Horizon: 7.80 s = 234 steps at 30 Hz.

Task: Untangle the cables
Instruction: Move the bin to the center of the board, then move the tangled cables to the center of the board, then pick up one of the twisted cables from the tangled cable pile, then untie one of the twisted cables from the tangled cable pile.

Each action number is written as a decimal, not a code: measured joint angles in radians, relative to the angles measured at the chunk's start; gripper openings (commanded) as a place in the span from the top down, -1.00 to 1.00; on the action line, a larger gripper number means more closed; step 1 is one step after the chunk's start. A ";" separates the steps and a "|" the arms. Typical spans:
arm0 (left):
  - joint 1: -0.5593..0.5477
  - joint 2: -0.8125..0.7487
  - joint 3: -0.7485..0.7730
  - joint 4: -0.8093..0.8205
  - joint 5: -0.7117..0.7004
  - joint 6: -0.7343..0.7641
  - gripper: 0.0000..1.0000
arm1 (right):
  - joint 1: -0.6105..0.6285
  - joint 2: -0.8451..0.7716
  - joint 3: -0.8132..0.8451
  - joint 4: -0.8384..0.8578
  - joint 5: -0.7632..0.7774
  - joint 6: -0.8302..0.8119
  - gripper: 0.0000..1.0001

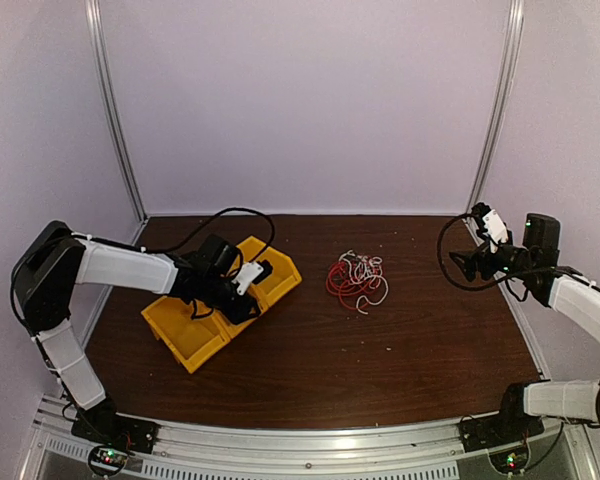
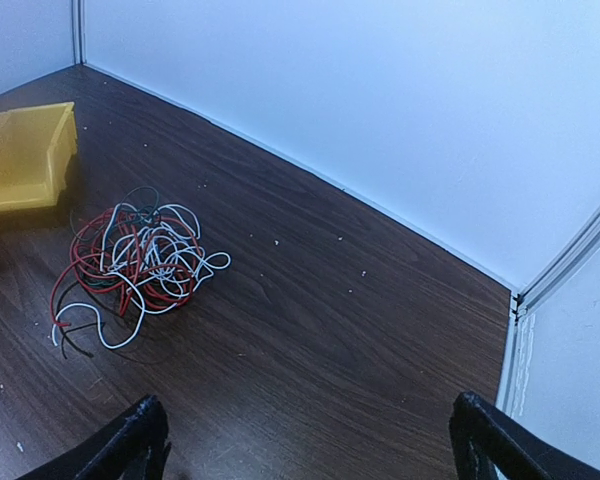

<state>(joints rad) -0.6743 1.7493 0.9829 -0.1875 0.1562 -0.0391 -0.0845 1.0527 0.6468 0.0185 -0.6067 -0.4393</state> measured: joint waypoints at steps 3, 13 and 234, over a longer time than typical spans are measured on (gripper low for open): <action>-0.008 -0.001 -0.003 0.004 0.006 0.033 0.55 | 0.000 0.000 0.000 0.000 0.000 0.000 -0.98; -0.010 -0.032 -0.024 -0.031 0.058 0.120 0.18 | 0.000 0.000 0.000 0.000 0.000 0.000 -0.98; -0.372 -0.239 0.334 0.121 -0.076 -0.599 1.00 | 0.651 0.690 0.285 0.063 -0.389 0.109 0.71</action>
<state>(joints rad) -1.0462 1.5105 1.3167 -0.0669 0.0799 -0.6380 0.5663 1.7424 0.9318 0.0811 -0.9962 -0.3298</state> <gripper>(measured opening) 0.007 0.236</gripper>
